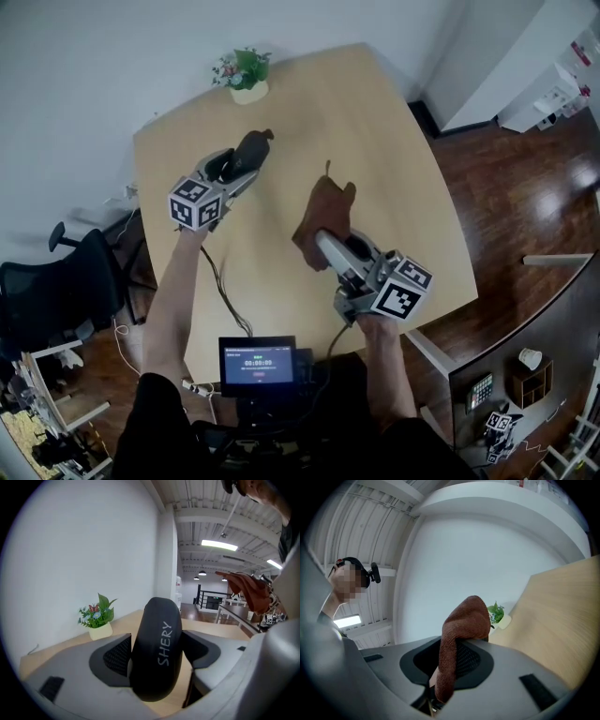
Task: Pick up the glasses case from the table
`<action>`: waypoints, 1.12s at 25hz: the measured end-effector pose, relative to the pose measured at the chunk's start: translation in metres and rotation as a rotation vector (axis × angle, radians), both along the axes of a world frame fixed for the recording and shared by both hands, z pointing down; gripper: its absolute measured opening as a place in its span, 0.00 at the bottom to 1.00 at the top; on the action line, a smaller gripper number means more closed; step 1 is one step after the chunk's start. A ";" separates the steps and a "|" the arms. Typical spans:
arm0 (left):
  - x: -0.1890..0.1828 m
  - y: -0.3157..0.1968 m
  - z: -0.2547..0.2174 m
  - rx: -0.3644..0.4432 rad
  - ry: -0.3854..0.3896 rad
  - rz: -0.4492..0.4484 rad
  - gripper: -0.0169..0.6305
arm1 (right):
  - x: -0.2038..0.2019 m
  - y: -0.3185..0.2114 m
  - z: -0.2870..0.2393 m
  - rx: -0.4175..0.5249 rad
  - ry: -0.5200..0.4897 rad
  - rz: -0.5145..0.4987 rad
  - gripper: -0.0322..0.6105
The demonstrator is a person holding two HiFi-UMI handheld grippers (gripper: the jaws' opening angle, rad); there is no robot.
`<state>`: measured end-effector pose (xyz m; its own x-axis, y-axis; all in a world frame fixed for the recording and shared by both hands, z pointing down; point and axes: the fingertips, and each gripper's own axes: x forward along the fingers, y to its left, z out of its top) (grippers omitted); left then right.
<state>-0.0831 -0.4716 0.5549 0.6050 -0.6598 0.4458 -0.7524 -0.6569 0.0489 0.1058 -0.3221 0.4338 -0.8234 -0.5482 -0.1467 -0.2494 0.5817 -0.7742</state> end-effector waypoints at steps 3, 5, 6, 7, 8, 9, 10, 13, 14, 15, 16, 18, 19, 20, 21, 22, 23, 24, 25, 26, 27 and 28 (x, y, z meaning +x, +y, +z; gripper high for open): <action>0.001 0.017 -0.033 0.040 0.097 -0.024 0.58 | 0.000 0.011 -0.012 0.020 -0.005 -0.001 0.15; 0.001 0.030 -0.056 0.062 0.191 -0.039 0.58 | -0.002 0.018 -0.020 0.034 -0.008 -0.004 0.15; 0.001 0.036 -0.067 0.070 0.239 -0.046 0.58 | -0.003 0.022 -0.024 0.040 -0.008 -0.006 0.15; 0.001 0.042 -0.077 0.077 0.277 -0.050 0.58 | -0.004 0.026 -0.027 0.046 -0.009 -0.007 0.15; 0.001 0.049 -0.085 0.085 0.299 -0.051 0.57 | -0.006 0.030 -0.030 0.050 -0.010 -0.009 0.15; 0.002 0.055 -0.092 0.092 0.310 -0.049 0.57 | -0.007 0.034 -0.033 0.055 -0.012 -0.011 0.15; 0.003 0.062 -0.099 0.097 0.322 -0.045 0.57 | -0.009 0.038 -0.036 0.059 -0.015 -0.014 0.15; 0.006 0.080 -0.120 0.097 0.411 -0.035 0.57 | -0.012 0.047 -0.046 0.075 -0.018 -0.020 0.15; 0.007 0.085 -0.128 0.095 0.441 -0.036 0.57 | -0.014 0.050 -0.049 0.081 -0.019 -0.022 0.15; 0.008 0.091 -0.136 0.095 0.461 -0.036 0.57 | -0.015 0.052 -0.053 0.089 -0.021 -0.024 0.15; 0.009 0.097 -0.144 0.098 0.474 -0.034 0.57 | -0.017 0.055 -0.058 0.097 -0.022 -0.026 0.15; 0.010 0.108 -0.161 0.106 0.507 -0.022 0.57 | -0.021 0.061 -0.070 0.119 -0.025 -0.031 0.15; 0.010 0.114 -0.170 0.112 0.532 -0.014 0.57 | -0.024 0.064 -0.076 0.132 -0.028 -0.035 0.15; 0.010 0.119 -0.180 0.118 0.560 -0.005 0.57 | -0.026 0.067 -0.082 0.146 -0.030 -0.039 0.15; 0.009 0.124 -0.190 0.124 0.589 0.003 0.57 | -0.029 0.070 -0.089 0.158 -0.032 -0.044 0.15; 0.009 0.129 -0.199 0.130 0.618 0.010 0.57 | -0.031 0.074 -0.094 0.170 -0.032 -0.047 0.15; 0.008 0.134 -0.208 0.135 0.645 0.016 0.57 | -0.032 0.077 -0.099 0.181 -0.033 -0.050 0.15; 0.006 0.138 -0.216 0.142 0.671 0.022 0.57 | -0.034 0.080 -0.105 0.191 -0.035 -0.052 0.15; 0.004 0.143 -0.224 0.149 0.692 0.026 0.57 | -0.035 0.084 -0.110 0.201 -0.038 -0.054 0.15; 0.002 0.148 -0.232 0.158 0.709 0.030 0.57 | -0.037 0.087 -0.114 0.210 -0.040 -0.056 0.15; 0.000 0.152 -0.239 0.169 0.721 0.032 0.57 | -0.038 0.090 -0.119 0.218 -0.042 -0.059 0.15; -0.003 0.157 -0.246 0.179 0.730 0.035 0.57 | -0.039 0.094 -0.123 0.225 -0.044 -0.060 0.15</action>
